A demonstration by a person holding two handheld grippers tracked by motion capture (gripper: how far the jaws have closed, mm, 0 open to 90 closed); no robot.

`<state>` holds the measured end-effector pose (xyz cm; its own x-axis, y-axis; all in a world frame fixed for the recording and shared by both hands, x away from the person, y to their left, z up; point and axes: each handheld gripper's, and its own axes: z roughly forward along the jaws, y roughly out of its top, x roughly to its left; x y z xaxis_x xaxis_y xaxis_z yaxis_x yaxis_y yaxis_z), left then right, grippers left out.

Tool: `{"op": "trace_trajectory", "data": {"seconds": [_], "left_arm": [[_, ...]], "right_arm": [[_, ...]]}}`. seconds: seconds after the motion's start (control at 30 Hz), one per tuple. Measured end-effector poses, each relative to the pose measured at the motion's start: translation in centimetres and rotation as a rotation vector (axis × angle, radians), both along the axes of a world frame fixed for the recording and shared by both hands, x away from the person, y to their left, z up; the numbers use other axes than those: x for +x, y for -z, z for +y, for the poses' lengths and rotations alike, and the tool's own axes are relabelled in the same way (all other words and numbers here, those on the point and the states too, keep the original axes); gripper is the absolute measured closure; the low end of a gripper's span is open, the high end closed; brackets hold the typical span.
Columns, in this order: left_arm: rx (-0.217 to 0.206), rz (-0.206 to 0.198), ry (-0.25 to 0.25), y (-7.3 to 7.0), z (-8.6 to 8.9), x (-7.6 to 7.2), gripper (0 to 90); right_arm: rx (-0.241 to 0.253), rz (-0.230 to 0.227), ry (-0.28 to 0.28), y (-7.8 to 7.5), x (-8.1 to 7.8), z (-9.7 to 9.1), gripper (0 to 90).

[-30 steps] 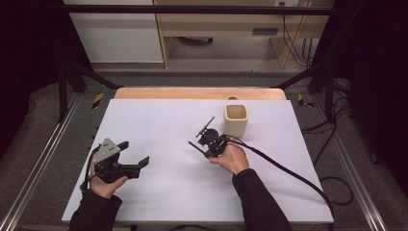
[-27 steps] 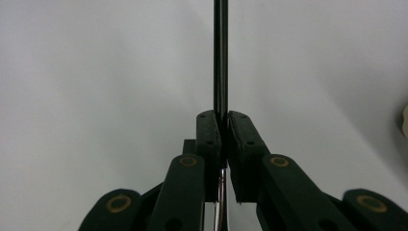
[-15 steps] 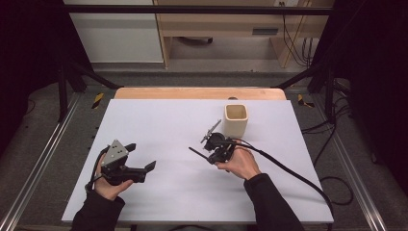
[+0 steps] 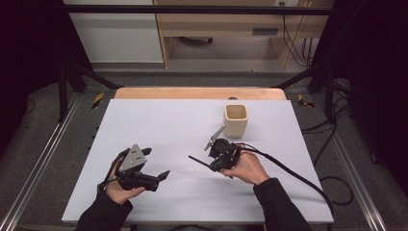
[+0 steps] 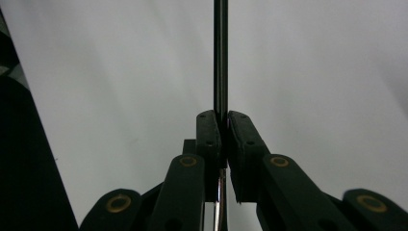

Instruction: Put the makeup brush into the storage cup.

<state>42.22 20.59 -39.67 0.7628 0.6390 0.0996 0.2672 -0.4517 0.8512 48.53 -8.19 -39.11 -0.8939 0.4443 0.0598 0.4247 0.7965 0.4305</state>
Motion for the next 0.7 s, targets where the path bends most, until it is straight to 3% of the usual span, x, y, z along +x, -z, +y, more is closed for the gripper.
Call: {"op": "trace_trajectory", "data": {"seconds": [0.23,0.43,0.7], "left_arm": [[0.069,-0.008,0.066,-0.2,-1.7,0.1,5.1],[0.163,-0.027,0.112,-0.5,-3.1,0.1,5.2],[0.232,-0.043,0.162,-0.8,-5.0,0.1,5.4]], "right_arm": [[0.027,-0.005,-0.018,-0.7,-0.1,-0.3,84.1],[0.036,-0.005,-0.032,-1.2,-0.2,-0.5,84.1],[0.041,0.002,-0.062,-1.5,-0.5,-0.5,84.1]]}}
